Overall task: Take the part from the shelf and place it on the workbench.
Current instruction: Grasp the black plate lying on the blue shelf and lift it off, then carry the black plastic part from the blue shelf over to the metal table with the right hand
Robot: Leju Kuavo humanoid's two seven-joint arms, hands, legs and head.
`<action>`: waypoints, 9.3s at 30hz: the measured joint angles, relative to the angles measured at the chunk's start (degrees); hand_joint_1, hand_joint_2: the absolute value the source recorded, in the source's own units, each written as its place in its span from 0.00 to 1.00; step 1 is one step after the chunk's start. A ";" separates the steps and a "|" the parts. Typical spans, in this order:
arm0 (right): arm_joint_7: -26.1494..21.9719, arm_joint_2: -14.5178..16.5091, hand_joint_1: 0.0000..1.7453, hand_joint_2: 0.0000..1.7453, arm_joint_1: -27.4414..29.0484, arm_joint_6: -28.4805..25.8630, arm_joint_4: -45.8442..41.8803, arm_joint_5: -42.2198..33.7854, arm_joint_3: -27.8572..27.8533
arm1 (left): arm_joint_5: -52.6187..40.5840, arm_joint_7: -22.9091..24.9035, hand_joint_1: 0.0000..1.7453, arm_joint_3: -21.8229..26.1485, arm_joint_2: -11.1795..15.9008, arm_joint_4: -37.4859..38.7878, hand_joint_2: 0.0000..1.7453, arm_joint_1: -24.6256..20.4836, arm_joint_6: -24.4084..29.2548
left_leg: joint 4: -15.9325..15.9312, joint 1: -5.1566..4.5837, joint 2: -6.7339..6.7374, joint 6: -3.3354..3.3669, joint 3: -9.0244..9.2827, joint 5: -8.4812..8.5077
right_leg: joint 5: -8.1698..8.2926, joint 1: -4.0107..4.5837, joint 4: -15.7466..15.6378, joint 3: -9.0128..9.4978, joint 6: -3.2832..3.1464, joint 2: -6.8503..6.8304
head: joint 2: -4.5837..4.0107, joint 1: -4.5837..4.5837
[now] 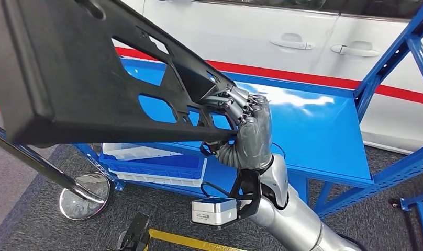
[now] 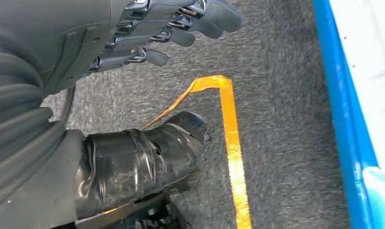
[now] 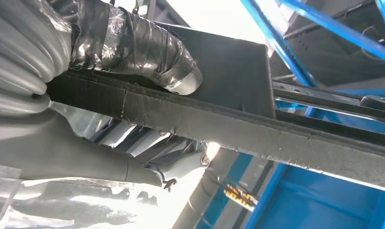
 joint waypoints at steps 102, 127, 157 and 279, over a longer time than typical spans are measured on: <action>-7.56 -1.51 1.00 1.00 -1.12 5.15 4.77 -15.31 1.49 | -0.53 1.54 0.00 0.07 -0.90 -0.02 1.00 -0.60 0.93 | 13.61 0.26 -1.15 -2.65 -3.52 -9.33 | 5.94 -0.38 -7.01 -1.50 -2.28 -1.13 | 0.01 0.93; -5.95 -0.81 1.00 1.00 2.48 4.93 1.75 -11.20 1.49 | -3.92 2.99 0.00 0.02 0.49 -0.02 1.00 -0.72 0.11 | 1.20 0.11 -8.17 -0.97 0.51 -1.48 | 4.96 0.10 -5.59 -1.95 -1.66 4.21 | 0.00 1.33; -7.36 0.51 1.00 1.00 2.92 4.91 -0.19 -12.34 1.49 | -6.25 4.22 0.00 0.02 1.69 -0.11 1.00 -2.02 -0.57 | 1.21 0.29 -8.22 -1.26 0.71 -1.51 | 4.55 -0.18 -5.02 -1.77 -1.13 3.61 | 0.00 1.35; -7.17 -1.63 1.00 1.00 6.18 2.55 5.90 -15.87 1.49 | -11.07 10.92 0.00 0.07 0.35 -0.28 1.00 -3.20 -7.10 | 0.75 0.28 -8.99 -1.08 0.69 -2.02 | 4.64 0.02 -6.09 -1.86 -0.24 3.44 | 0.00 -0.21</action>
